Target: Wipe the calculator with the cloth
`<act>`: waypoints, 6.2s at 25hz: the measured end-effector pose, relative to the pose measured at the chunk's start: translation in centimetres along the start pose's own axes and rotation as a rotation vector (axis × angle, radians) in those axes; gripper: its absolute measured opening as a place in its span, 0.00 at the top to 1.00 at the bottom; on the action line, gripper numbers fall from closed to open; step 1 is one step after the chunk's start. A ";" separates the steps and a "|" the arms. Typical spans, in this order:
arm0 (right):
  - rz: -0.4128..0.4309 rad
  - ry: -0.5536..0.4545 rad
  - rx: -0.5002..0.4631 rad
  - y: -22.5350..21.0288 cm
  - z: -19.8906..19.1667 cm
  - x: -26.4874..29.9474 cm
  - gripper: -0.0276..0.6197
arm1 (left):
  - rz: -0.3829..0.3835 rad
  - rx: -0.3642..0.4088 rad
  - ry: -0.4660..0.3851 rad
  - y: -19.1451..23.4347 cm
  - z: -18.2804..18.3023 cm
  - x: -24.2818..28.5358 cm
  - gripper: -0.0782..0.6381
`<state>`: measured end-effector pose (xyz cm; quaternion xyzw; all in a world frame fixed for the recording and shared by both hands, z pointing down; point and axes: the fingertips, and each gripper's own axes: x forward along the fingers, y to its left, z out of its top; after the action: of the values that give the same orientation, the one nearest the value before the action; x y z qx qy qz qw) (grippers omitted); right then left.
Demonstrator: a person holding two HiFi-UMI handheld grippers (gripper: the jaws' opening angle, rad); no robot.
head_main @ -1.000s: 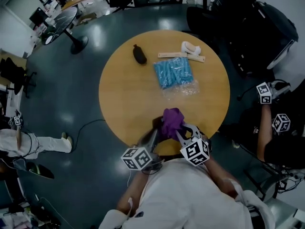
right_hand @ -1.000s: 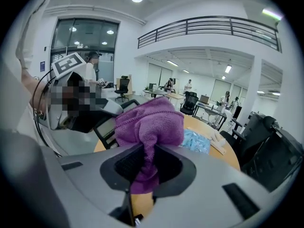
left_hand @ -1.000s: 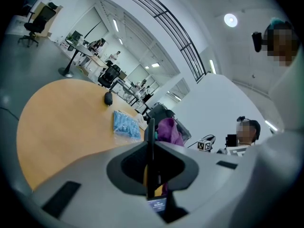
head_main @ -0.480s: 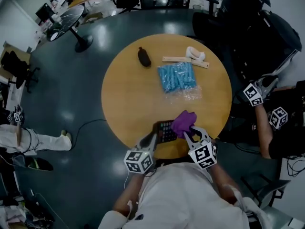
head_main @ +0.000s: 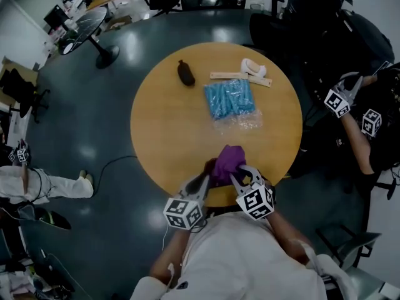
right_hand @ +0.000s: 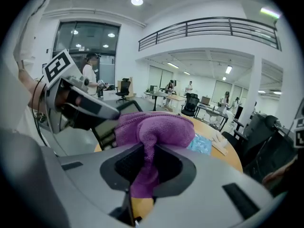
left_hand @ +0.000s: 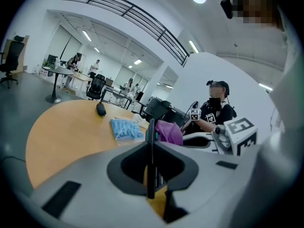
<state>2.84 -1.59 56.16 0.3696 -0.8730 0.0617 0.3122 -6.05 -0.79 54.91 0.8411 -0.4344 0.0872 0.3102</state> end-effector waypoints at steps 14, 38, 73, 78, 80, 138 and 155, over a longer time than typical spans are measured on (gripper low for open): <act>0.158 -0.115 -0.128 1.4 6.2 -3.4 0.85 | -0.091 0.508 0.154 -1.3 -1.8 1.9 0.83; 0.261 -0.061 0.063 -2.3 3.3 -2.8 0.85 | -0.251 0.740 0.054 -3.8 -0.3 0.9 0.83; 0.964 -0.041 -0.356 -0.3 8.3 -10.3 0.85 | -0.553 1.390 0.034 -10.4 0.3 -2.3 0.83; 1.181 0.024 -0.489 2.8 9.7 -12.0 0.85 | -0.663 1.490 -0.035 -13.7 1.1 -4.4 0.83; 1.229 0.048 -0.511 3.4 10.0 -12.5 0.85 | -0.683 1.529 -0.062 -14.7 1.5 -5.2 0.83; 1.198 -0.089 -0.273 -0.2 8.6 -13.8 0.85 | -0.640 1.441 -0.184 -15.8 4.5 -7.7 0.83; 1.018 0.048 -0.098 -2.9 -1.0 -8.5 0.85 | -0.519 0.956 -0.140 -11.2 6.9 -5.3 0.83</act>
<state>9.79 1.80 51.59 -0.1189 -0.9369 0.1735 0.2793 -1.35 3.46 42.25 0.9717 -0.1444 0.1392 -0.1250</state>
